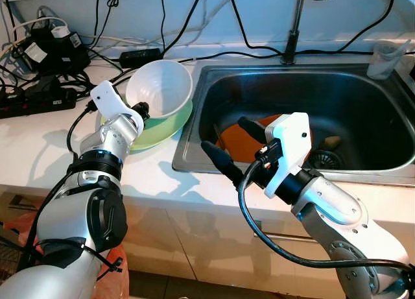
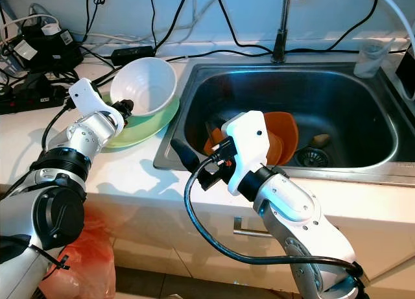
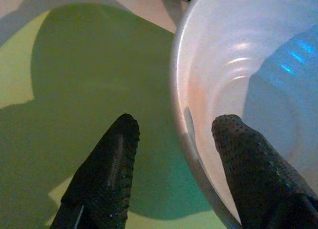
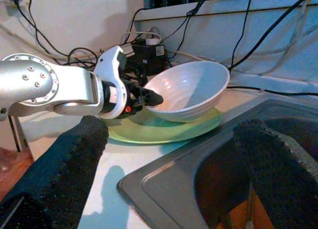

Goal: Kitchen organization

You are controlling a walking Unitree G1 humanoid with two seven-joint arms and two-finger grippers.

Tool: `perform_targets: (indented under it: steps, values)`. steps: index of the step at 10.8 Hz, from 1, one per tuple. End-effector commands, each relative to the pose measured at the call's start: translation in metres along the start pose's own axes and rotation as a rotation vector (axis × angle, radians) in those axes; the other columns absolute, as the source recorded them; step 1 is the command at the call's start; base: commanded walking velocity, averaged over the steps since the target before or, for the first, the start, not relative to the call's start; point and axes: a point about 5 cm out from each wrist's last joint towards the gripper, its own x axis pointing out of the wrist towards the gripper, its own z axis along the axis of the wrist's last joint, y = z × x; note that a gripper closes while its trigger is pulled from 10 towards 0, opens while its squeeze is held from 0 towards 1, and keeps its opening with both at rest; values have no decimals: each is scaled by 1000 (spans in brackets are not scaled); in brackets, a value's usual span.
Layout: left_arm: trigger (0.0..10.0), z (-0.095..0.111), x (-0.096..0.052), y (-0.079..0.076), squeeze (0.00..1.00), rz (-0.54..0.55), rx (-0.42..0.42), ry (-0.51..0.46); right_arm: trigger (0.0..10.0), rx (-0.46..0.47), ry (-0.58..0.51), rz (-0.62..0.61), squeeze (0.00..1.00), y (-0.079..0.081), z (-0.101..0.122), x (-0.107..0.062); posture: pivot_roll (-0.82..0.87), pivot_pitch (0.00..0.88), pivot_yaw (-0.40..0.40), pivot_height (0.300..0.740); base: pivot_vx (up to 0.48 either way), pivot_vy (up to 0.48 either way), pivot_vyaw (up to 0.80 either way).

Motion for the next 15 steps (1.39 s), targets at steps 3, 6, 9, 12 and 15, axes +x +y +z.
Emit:
perform_targets:
  steps: [3, 6, 9, 12, 15]
  values:
    - [0, 9, -1, -1, 0, 12, -6, -25, 10000, 10, -2, 21, 0, 2, 0, 1, -173, 0, 145, 740, 0, 0, 0]
    - [0, 10, -1, -9, 0, -29, 6, -39, 10000, 9, -4, 23, 0, 2, 0, 2, -168, 0, 145, 740, 0, 0, 0]
    - [0, 12, -2, -19, 0, -79, 19, -62, 10000, 5, -9, 25, 0, 0, 0, 6, -163, 0, 146, 740, 0, 0, 0]
    - [0, 13, -2, -27, 0, -106, 26, -65, 10000, 0, -15, 21, 0, -2, 0, 6, -163, 0, 148, 740, 0, 0, 0]
    - [0, 12, -4, -45, 0, -170, 3, -87, 10000, -10, -22, 1, 0, -5, 1, 5, -178, 0, 159, 740, 0, 0, 0]
